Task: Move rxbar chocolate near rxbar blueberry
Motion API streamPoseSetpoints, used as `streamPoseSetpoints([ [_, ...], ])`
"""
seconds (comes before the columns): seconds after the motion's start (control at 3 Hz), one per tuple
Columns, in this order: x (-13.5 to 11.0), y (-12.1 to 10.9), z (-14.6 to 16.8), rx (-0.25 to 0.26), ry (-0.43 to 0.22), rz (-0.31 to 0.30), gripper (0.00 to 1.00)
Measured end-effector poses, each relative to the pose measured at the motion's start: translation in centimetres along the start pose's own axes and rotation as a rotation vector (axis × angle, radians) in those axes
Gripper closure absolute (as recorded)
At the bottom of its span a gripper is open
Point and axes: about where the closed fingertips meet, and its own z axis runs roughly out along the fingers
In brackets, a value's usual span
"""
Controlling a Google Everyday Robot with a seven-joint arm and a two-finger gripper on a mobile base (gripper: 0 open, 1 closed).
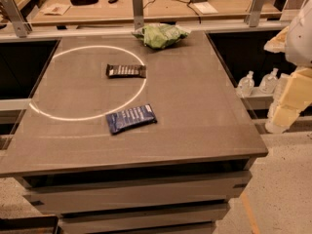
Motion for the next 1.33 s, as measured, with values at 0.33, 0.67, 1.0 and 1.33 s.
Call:
streamPoseSetpoints([
  [0.33, 0.0, 0.0, 0.0, 0.000, 0.000, 0.000, 0.00],
  [0.67, -0.2, -0.6, 0.2, -0.004, -0.019, 0.023, 0.00],
  [1.0, -0.5, -2.0, 0.7, -0.014, -0.106, 0.040, 0.00],
  [1.33, -1.6, -3.0, 1.8, -0.013, -0.246, -0.002, 0.00],
])
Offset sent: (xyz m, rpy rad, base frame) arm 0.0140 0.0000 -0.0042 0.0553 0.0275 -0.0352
